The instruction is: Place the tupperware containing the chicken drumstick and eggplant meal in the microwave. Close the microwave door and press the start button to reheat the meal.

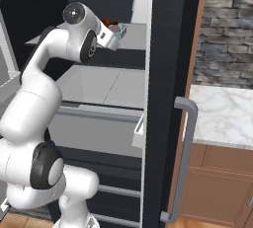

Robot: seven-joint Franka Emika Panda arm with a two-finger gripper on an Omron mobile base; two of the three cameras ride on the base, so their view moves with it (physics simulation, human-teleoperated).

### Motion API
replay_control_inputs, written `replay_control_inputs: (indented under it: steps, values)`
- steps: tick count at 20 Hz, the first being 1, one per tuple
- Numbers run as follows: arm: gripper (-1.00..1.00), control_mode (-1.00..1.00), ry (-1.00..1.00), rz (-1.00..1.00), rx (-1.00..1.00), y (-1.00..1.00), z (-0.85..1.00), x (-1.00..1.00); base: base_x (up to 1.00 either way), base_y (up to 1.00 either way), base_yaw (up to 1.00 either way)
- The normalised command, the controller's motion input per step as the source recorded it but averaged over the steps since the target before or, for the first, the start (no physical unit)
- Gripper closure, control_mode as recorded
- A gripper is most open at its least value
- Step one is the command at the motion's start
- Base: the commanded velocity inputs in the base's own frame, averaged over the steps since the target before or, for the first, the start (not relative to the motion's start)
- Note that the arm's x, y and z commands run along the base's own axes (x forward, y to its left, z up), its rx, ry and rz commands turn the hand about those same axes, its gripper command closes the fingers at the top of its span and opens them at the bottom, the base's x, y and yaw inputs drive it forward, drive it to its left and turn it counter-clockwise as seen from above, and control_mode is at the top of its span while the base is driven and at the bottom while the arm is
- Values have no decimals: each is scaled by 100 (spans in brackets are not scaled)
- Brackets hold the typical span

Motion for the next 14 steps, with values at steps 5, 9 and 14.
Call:
replay_control_inputs:
  steps: [5,9,14]
  values:
    - [-100,-100,9,0,6,0,-12,40,0,0,0]
    - [-100,-100,12,0,3,0,0,40,0,0,0]
    - [-100,-100,6,0,0,0,0,35,0,0,0]
